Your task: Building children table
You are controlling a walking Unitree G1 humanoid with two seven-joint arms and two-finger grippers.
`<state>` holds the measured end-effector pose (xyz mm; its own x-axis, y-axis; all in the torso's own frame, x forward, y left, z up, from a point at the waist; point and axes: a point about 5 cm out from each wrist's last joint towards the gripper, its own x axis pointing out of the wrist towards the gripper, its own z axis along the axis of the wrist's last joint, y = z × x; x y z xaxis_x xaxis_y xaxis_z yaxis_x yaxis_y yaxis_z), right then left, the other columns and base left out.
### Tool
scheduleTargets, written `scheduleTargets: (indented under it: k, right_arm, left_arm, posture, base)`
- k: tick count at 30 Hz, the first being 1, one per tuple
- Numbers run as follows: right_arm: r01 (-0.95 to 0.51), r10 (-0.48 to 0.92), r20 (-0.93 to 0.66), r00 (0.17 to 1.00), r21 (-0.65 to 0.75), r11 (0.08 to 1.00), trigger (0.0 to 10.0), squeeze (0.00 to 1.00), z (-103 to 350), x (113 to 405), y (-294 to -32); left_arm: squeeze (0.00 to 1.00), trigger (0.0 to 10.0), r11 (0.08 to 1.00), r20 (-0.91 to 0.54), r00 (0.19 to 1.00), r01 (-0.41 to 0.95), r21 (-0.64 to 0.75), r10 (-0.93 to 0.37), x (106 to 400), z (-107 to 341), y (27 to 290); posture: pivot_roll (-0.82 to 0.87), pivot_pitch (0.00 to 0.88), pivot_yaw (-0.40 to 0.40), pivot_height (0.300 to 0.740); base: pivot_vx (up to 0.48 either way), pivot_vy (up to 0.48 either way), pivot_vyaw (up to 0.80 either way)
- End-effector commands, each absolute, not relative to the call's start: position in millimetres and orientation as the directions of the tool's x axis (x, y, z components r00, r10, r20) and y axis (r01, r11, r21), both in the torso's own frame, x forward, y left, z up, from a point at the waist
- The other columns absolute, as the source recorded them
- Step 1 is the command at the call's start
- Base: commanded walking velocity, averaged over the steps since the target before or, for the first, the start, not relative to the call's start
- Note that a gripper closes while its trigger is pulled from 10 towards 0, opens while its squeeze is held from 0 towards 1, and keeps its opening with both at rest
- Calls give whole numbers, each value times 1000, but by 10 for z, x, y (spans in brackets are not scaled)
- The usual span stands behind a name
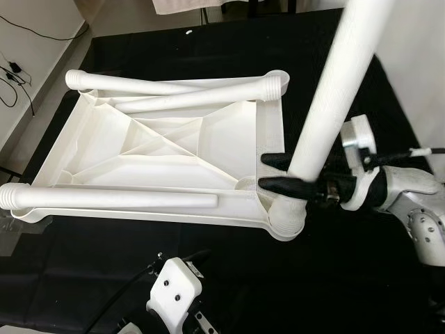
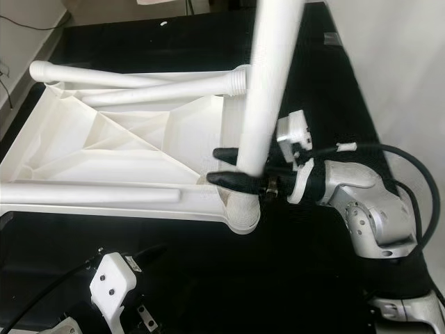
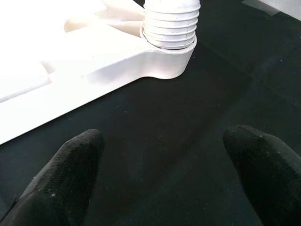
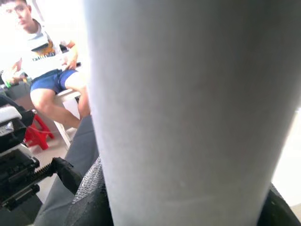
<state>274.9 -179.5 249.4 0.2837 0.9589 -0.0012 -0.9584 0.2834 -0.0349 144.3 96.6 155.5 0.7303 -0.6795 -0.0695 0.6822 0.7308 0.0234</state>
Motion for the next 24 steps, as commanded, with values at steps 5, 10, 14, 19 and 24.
scheduleTargets:
  k: [5, 10, 14, 19, 24]
  right_arm:
    - [-968, 976, -28, 215, 124, 217, 10000, 0, 2173, 2632, -1739]
    - [-982, 983, 3, 184, 52, 184, 10000, 0, 2155, 2529, -1682]
    - [-979, 979, -25, 204, -4, 204, 10000, 0, 2073, 2490, -1650]
    - [-967, 967, -55, 250, -74, 246, 10000, 0, 2020, 2507, -1583]
    - [-969, 964, -120, 235, -112, 222, 10000, 0, 1941, 2463, -1547]
  left_arm:
    - [0, 10000, 727, -101, 725, 686, 18, -681, 1418, 1514, 981]
    - [0, 10000, 724, -105, 721, 690, 19, -684, 1415, 1505, 984]
    - [0, 10000, 722, -106, 720, 691, 19, -686, 1416, 1502, 989]
    - [0, 10000, 722, -108, 719, 692, 21, -686, 1422, 1502, 996]
    - [0, 10000, 722, -109, 720, 691, 23, -686, 1424, 1500, 998]
  posture:
    - [-13, 300, 95, 740]
    - [-14, 293, 96, 740]
    - [-15, 289, 100, 740]
    - [-15, 293, 105, 740]
    - [-15, 293, 106, 740]
  base:
    - [0, 0, 0]
    - [0, 0, 0]
    - [0, 0, 0]
    - [0, 0, 0]
    - [0, 0, 0]
